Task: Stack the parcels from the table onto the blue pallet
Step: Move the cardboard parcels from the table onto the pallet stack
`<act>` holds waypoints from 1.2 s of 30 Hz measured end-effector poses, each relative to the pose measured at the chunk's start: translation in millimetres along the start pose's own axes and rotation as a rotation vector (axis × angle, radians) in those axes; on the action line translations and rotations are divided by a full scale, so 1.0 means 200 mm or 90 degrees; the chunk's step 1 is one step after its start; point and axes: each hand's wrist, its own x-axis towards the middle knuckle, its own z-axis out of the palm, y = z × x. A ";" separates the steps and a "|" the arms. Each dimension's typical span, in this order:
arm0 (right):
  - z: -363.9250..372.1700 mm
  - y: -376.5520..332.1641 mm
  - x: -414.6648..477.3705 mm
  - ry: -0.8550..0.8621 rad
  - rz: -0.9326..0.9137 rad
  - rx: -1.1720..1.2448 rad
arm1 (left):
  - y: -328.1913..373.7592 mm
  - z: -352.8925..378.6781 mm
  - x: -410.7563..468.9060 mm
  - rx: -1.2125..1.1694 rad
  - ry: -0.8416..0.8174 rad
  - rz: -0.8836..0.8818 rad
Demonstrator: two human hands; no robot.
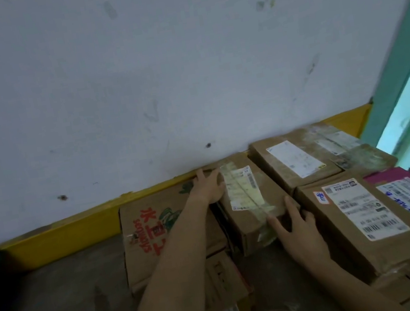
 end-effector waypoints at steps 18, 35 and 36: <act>-0.03 -0.04 -0.07 -0.060 -0.031 0.174 | -0.09 0.02 0.09 -0.213 0.084 0.057; -0.40 -0.33 -0.31 0.025 -0.181 0.117 | 0.17 -0.48 -0.30 -0.245 0.241 0.135; -0.41 -0.36 -0.34 0.023 -0.196 0.114 | 0.17 -0.52 -0.36 -0.246 0.253 0.133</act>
